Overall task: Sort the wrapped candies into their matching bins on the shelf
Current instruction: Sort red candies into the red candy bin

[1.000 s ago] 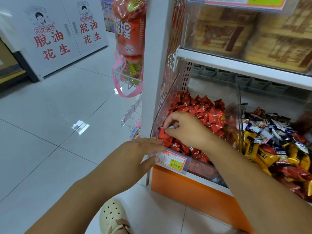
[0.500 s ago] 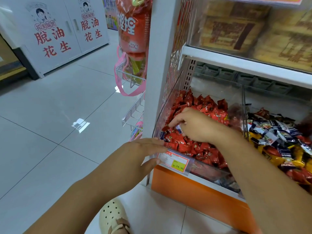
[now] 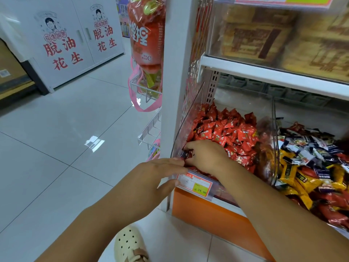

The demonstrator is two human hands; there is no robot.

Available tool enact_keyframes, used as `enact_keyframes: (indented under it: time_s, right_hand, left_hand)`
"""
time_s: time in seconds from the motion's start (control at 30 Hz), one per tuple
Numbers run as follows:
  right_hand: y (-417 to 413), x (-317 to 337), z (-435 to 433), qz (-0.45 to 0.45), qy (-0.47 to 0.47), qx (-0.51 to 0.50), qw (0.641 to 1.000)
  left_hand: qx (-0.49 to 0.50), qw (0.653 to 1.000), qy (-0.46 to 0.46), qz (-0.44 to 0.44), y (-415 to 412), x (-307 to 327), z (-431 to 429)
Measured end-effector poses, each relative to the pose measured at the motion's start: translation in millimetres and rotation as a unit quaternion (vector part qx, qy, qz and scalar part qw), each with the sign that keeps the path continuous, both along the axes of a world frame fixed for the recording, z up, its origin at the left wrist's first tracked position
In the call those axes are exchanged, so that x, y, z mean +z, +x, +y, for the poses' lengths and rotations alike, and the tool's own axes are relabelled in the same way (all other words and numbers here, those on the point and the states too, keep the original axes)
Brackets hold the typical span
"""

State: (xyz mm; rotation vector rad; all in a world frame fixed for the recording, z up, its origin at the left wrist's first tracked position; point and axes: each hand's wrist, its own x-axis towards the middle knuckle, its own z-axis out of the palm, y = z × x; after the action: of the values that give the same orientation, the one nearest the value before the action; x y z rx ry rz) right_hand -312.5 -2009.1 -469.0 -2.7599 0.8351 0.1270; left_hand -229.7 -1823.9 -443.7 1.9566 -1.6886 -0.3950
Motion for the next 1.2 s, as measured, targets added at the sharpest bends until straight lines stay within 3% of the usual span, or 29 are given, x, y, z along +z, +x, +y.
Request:
enact_keyframes:
  time_s: [0.33, 0.53, 0.67, 0.8, 0.87, 1.2]
  right_hand:
    - [-3, 1, -3, -0.041, 0.090, -0.014, 0.995]
    - [-5, 13, -22, -0.183, 0.195, -0.101, 0.958]
    - [-13, 40, -21, -0.055, 0.255, -0.030, 0.965]
    - [-8, 32, -1, 0.124, 0.118, 0.042, 0.984]
    - [-4, 24, 6, 0.167, 0.036, 0.044, 0.984]
    - [-10, 10, 3, 0.028, -0.064, -0.015, 0.997]
  left_hand:
    - [0.007, 1.000, -0.015, -0.004, -2, 0, 1]
    - [0.008, 1.000, -0.009, -0.001, -1, 0, 2]
    - [0.016, 1.000, -0.009, -0.008, 0, 1, 5]
    - [0.024, 1.000, -0.006, -0.005, 1, 2, 9]
    - [0.019, 1.000, -0.004, -0.007, 1, 2, 9]
    - [0.024, 1.000, 0.007, -0.015, -1, 6, 8]
